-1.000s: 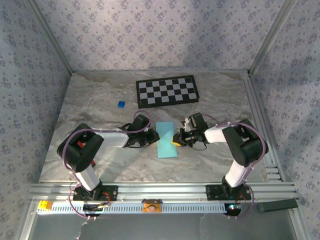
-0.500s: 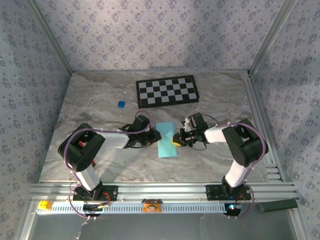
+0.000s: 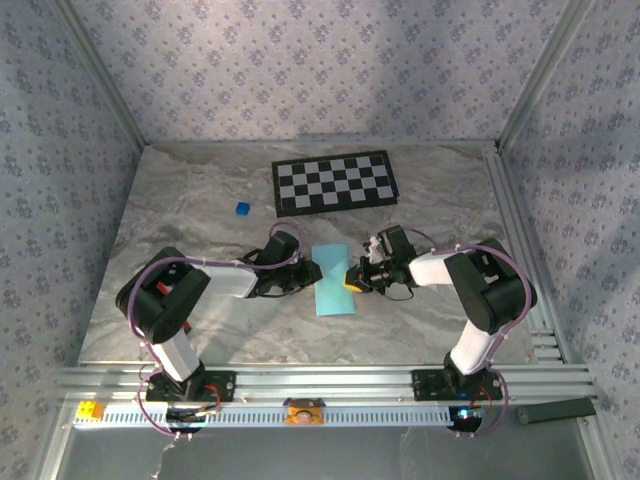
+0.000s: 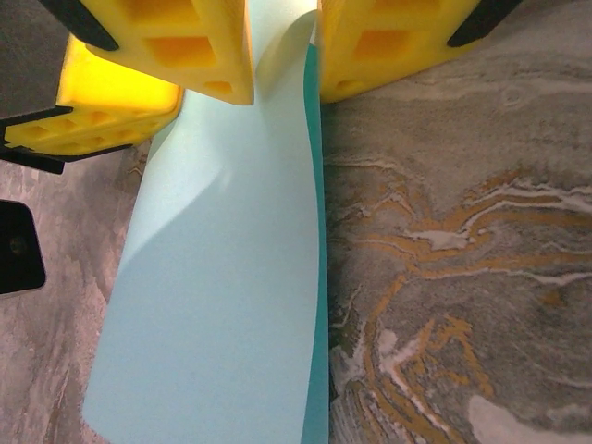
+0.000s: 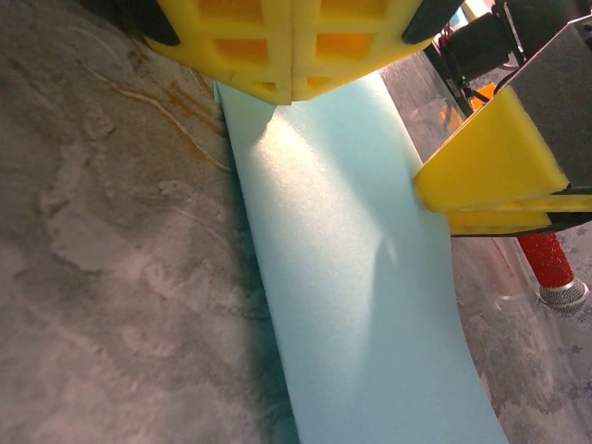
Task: Fold a paper plane with a square sheet of paper (pick it up from the middle)
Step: Third fold the triangle at the center of the table.
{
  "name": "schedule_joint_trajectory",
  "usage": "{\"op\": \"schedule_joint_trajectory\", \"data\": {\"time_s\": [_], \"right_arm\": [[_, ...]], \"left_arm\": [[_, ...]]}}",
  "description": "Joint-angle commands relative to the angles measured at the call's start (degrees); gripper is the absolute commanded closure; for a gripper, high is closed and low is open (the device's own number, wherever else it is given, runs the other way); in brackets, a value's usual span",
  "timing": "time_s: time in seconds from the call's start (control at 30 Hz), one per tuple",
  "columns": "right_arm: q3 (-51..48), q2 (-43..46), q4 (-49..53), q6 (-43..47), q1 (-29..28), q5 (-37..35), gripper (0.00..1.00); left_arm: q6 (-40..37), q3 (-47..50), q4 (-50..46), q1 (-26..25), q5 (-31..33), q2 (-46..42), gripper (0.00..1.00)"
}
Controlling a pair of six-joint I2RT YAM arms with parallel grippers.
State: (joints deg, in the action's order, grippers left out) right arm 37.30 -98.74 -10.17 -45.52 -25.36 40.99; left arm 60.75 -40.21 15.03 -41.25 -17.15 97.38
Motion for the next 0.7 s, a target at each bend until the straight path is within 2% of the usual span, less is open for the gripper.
{"op": "schedule_joint_trajectory", "data": {"time_s": [0.0, 0.37, 0.67], "right_arm": [[-2.0, -1.2, 4.1, -0.6, 0.7, -5.0, 0.98], [-2.0, -1.1, 4.2, -0.6, 0.7, -5.0, 0.98], [-2.0, -1.0, 4.1, -0.7, 0.7, -4.9, 0.97]], "left_arm": [[0.5, 1.0, 1.3, -0.3, 0.3, -2.2, 0.77], [0.9, 1.5, 2.2, -0.2, 0.4, -2.8, 0.75], [1.0, 1.6, 1.8, -0.2, 0.4, -2.6, 0.81]]}}
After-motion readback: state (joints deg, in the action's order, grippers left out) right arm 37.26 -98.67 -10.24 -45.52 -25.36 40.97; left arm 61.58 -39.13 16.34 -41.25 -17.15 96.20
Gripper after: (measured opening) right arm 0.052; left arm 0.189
